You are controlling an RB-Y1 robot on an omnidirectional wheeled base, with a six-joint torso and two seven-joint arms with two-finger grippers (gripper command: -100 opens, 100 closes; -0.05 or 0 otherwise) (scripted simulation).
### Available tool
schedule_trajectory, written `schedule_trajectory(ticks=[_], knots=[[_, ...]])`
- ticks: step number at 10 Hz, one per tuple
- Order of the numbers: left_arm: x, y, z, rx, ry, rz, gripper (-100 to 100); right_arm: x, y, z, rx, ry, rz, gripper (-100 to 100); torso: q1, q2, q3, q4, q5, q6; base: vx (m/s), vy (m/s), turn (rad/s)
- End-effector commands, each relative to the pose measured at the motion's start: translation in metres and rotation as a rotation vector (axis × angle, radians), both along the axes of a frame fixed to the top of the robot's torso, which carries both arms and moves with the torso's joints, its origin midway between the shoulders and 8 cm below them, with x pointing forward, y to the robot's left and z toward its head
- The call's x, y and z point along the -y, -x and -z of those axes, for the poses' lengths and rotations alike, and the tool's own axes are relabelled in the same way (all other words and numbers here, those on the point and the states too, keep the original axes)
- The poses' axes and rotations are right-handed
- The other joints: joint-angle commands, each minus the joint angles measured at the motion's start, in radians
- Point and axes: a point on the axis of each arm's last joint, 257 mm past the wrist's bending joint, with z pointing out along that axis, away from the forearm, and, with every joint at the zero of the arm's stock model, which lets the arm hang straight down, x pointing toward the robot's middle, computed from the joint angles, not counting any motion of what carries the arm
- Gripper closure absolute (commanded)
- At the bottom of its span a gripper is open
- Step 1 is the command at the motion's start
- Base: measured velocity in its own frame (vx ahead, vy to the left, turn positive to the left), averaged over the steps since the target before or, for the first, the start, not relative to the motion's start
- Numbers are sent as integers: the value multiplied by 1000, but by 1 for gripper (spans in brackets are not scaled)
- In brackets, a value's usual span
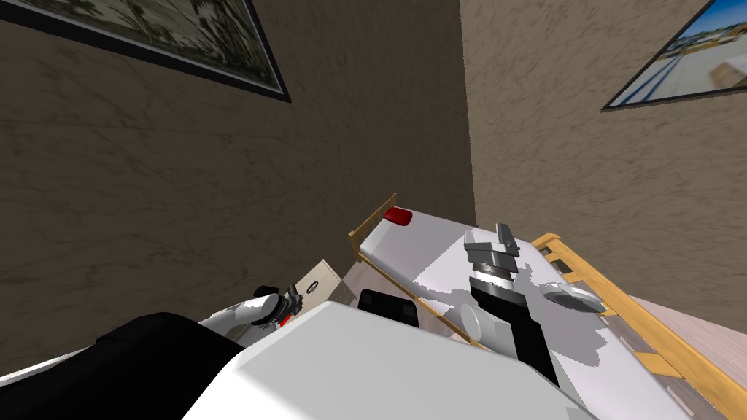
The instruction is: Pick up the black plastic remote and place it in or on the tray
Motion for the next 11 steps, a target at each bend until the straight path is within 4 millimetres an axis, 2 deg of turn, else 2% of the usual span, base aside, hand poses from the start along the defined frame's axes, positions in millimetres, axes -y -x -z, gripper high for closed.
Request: schedule_trajectory(ticks=[1, 3, 6, 10, 11], knots=[[-12, -14, -14, 14, -16, 43, 100, 0, 0, 0, 0, 0, 0, 0, 0, 0, 0, 0, 0, 0, -108, -74, 32], [-22, -24, -29, 24, -28, 79, 100, 0, 0, 0, 0, 0, 0, 0, -1, 0, 0, 0, 0, 0, -82, -77, 21], [-31, -25, -44, 17, -35, 104, 100, 0, 0, 0, 0, 0, 0, 0, 1, -2, -1, -1, 0, 0, -55, -46, 17], [-36, -7, -56, -23, -26, 94, 100, 0, 0, 0, 0, 0, 0, 0, 8, -4, -2, -1, 2, -1, -27, 36, 21], [-37, 4, -60, -46, -19, 82, 100, 0, 0, 0, 0, 0, 0, 0, 8, -4, -3, -1, 2, -2, -16, 79, 28]])
